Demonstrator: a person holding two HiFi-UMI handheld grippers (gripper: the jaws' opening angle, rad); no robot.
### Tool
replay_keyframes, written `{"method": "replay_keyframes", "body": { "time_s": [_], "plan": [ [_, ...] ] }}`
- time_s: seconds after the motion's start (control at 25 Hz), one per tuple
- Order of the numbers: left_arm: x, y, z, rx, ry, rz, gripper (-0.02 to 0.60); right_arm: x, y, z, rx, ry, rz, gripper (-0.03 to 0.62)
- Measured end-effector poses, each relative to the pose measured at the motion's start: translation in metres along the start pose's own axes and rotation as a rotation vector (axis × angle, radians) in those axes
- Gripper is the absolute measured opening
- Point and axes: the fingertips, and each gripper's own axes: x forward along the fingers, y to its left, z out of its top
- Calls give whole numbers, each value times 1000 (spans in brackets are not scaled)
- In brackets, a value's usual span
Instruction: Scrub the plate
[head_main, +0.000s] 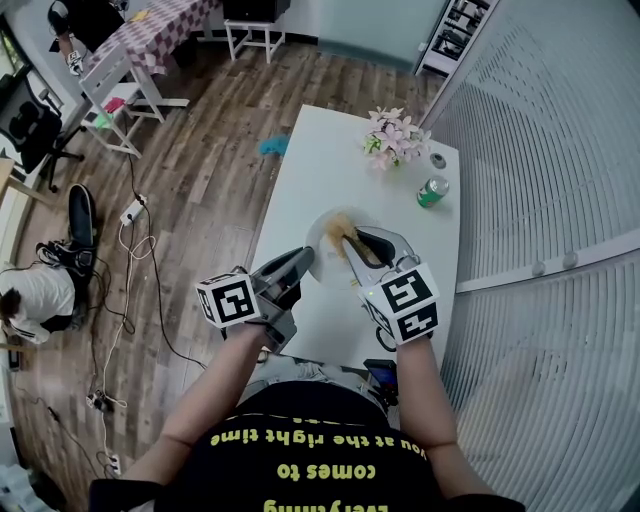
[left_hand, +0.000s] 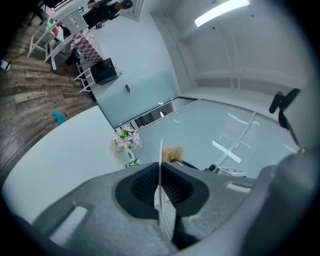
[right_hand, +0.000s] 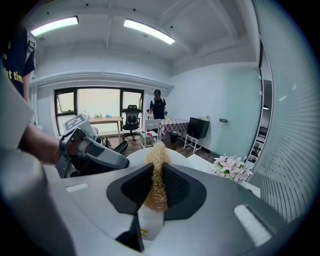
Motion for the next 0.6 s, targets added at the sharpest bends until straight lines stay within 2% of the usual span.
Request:
{"method": "replay_keyframes", "body": {
  "time_s": [0.32, 0.6],
  "plan": [
    [4, 3, 3, -1, -6, 7, 14, 6, 36, 3, -26, 3, 76, 60],
    [5, 1, 6, -1, -18, -3, 15, 2, 13, -5, -22, 10, 16, 60]
  ]
}}
